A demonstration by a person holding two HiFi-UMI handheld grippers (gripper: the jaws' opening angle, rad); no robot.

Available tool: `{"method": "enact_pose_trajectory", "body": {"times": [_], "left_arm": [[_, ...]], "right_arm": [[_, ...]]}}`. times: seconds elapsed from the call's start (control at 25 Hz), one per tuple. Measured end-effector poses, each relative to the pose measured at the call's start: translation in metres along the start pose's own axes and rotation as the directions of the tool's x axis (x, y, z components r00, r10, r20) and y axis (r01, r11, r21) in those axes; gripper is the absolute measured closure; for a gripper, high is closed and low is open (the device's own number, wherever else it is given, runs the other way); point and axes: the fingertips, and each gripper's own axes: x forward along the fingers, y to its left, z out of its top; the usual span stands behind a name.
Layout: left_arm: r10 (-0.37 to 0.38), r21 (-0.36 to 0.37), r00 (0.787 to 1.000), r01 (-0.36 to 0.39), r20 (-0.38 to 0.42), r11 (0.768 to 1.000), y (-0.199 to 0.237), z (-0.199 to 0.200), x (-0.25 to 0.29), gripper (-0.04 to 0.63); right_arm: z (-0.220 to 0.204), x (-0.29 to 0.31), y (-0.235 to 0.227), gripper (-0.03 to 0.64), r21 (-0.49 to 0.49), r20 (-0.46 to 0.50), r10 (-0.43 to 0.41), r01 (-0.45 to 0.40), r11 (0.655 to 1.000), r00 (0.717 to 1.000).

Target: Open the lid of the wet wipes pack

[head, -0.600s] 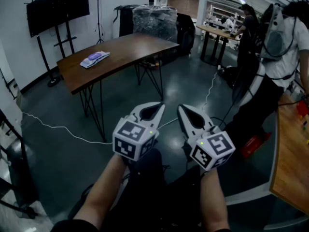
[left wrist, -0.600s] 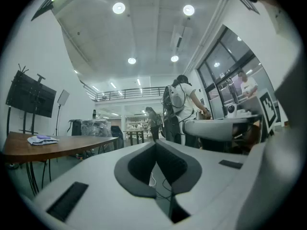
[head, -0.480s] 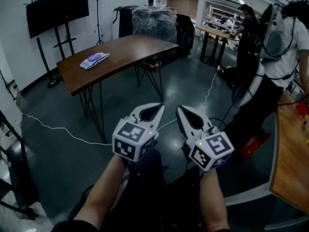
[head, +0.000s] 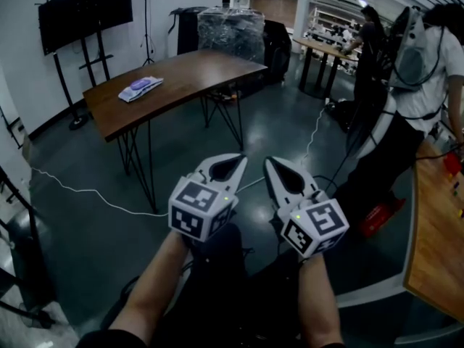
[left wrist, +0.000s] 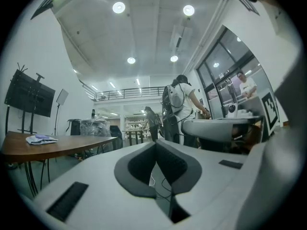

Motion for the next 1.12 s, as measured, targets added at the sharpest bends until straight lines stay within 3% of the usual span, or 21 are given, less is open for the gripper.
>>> {"method": "enact_pose_trajectory", "body": {"times": [0.68,1.12], "left_arm": [[0.032,0.018,0.999,-0.032,-0.018,0.999,0.038,0.008,0.008,0.589],[0.088,0.026,0.995,-0.087,-0.037,0.996,0.13,-0.007,0.043,0.59]], "right_arm": [[0.013,0.036,-0.017,0.606,0.011,0.031,-0.009,0.008,1.0,0.999],[-0.009,0.131,-0.047,0.606,0.037,0.035,-0.002,0.001,0.999,0.999]]}}
